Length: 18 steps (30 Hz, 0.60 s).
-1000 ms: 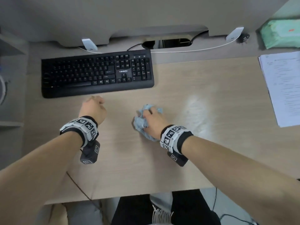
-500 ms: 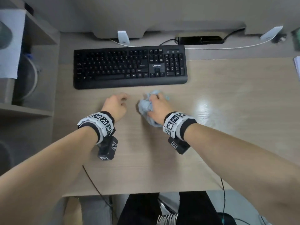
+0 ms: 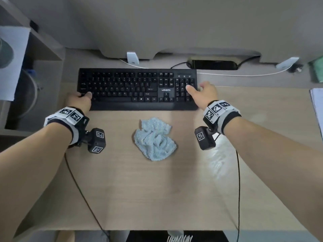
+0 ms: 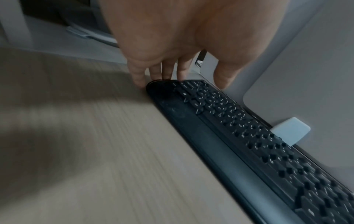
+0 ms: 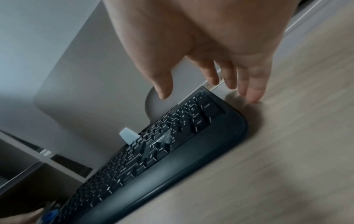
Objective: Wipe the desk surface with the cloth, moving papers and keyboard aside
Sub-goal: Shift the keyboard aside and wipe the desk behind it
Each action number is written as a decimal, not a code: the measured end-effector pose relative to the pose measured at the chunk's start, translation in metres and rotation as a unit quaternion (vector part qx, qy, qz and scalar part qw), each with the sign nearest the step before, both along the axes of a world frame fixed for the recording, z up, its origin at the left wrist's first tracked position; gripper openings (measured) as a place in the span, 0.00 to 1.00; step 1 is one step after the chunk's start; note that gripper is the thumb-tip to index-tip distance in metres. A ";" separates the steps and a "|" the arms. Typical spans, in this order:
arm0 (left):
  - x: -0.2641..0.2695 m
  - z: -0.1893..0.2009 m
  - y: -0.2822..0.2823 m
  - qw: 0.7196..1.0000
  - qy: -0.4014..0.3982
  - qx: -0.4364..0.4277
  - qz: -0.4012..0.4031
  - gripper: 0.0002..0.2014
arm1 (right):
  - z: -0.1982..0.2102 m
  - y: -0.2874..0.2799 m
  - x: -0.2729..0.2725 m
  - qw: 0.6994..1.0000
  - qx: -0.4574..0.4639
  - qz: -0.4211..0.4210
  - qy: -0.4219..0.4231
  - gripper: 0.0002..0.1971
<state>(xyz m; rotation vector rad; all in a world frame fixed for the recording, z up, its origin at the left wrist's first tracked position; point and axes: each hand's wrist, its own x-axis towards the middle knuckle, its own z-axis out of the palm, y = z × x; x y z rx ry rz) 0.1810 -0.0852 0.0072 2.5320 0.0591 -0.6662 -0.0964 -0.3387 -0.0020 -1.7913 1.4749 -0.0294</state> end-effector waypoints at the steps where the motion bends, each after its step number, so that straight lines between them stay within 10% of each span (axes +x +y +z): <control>1: 0.003 -0.003 -0.003 1.000 0.015 0.001 0.004 0.26 | -0.004 -0.003 0.001 1.000 0.011 -0.001 0.001 0.35; 7: 0.020 -0.015 -0.002 0.996 0.062 0.005 0.060 0.49 | -0.008 -0.010 0.015 0.997 0.064 -0.045 -0.029 0.40; 18: -0.024 0.017 -0.018 0.996 0.086 0.001 -0.015 0.44 | 0.020 -0.016 -0.048 0.988 0.101 -0.114 0.001 0.29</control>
